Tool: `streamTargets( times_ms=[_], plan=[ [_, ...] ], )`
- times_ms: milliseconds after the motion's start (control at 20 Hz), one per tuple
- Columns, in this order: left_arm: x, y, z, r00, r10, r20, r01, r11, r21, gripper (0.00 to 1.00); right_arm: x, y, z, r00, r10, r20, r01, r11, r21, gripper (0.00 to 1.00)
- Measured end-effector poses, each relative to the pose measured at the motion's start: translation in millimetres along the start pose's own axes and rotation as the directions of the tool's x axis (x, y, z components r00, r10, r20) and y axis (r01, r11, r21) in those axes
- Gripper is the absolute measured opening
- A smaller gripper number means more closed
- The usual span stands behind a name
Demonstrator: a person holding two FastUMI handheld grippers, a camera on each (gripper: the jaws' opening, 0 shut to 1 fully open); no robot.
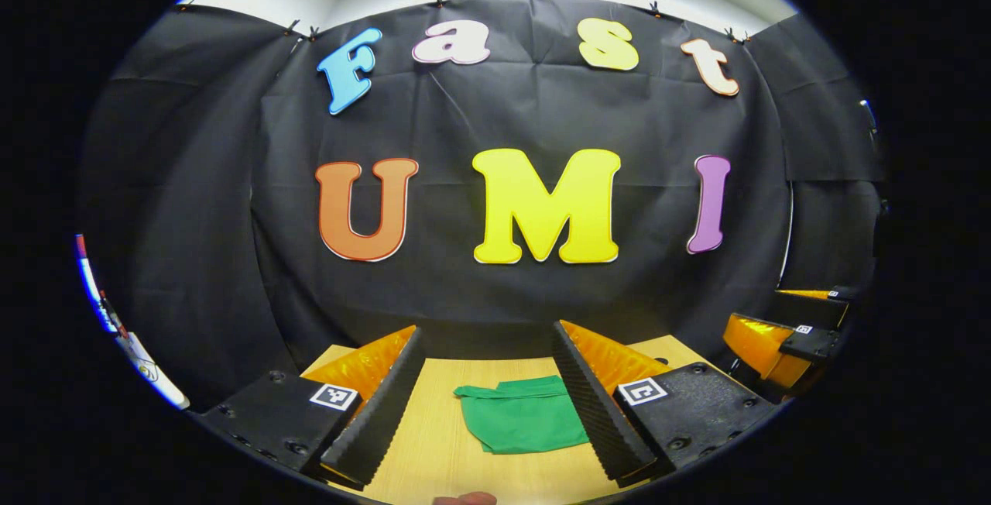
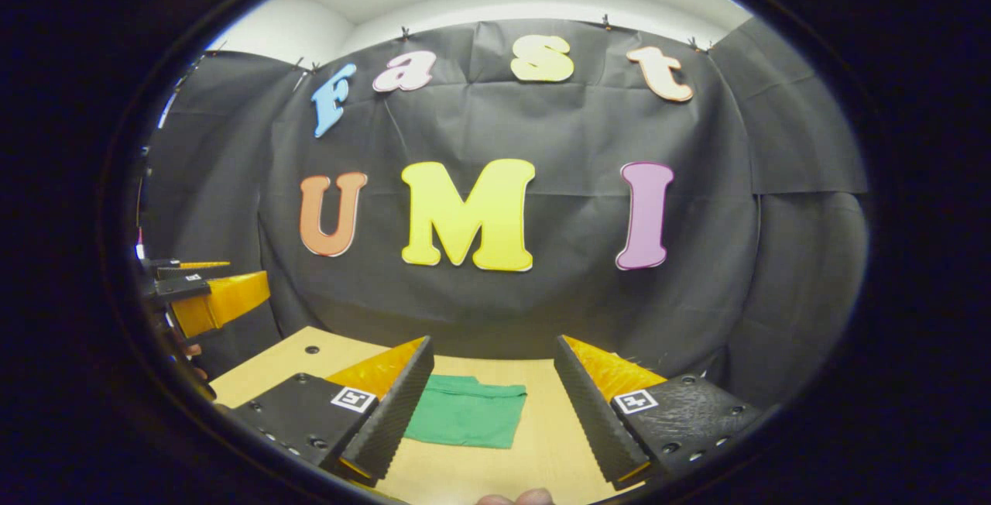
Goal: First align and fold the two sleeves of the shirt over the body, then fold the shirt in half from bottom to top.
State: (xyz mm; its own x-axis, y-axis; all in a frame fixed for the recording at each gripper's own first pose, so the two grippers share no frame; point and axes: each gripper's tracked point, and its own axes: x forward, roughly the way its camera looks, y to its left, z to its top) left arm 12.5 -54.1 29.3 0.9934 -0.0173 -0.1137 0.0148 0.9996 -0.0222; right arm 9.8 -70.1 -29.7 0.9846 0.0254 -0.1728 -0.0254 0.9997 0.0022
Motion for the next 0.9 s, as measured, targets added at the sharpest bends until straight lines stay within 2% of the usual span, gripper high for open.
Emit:
streamTargets(
  times_ms=[150,250,300,350,400,450,600,900],
  plan=[
    [-41.2,-17.4,-1.7,1.000,0.021,-0.008,-0.021,1.000,-0.005,0.98,-47.3,-3.7,5.4,0.999,0.027,0.027,-0.026,1.000,-0.011,0.96],
    [-65.5,-25.4,-0.8,1.000,0.031,-0.001,-0.031,0.999,0.018,1.00,-69.0,-7.5,4.3,0.999,0.037,0.040,-0.037,0.999,0.004,0.96],
    [-74.9,-28.7,-1.3,0.999,0.035,0.000,-0.035,0.999,0.025,0.92,-78.8,-10.2,1.3,0.999,0.039,0.039,-0.039,0.999,0.009,0.94],
    [-84.1,-31.8,-0.2,0.999,0.035,0.000,-0.035,0.999,0.029,1.00,-87.0,-10.4,0.0,0.998,0.043,0.039,-0.043,0.999,0.015,0.96],
    [-92.2,-34.0,1.3,0.999,0.038,0.003,-0.038,0.999,0.031,0.92,-95.2,-10.4,0.0,0.998,0.047,0.041,-0.048,0.999,0.024,0.97],
    [-97.7,-36.0,2.5,0.999,0.039,0.007,-0.039,0.999,0.027,1.00,-101.2,-11.9,-0.2,0.998,0.049,0.043,-0.050,0.998,0.026,0.95],
    [-108.4,-47.3,2.1,1.000,0.023,0.003,-0.023,1.000,-0.007,1.00,-109.4,-14.5,1.0,0.998,0.038,0.049,-0.039,0.999,0.033,0.95],
    [-107.0,-47.2,4.6,1.000,0.009,0.012,-0.009,1.000,0.000,1.00,-108.2,-5.2,8.9,0.998,0.027,0.062,-0.028,0.999,0.024,0.95]
  ],
)
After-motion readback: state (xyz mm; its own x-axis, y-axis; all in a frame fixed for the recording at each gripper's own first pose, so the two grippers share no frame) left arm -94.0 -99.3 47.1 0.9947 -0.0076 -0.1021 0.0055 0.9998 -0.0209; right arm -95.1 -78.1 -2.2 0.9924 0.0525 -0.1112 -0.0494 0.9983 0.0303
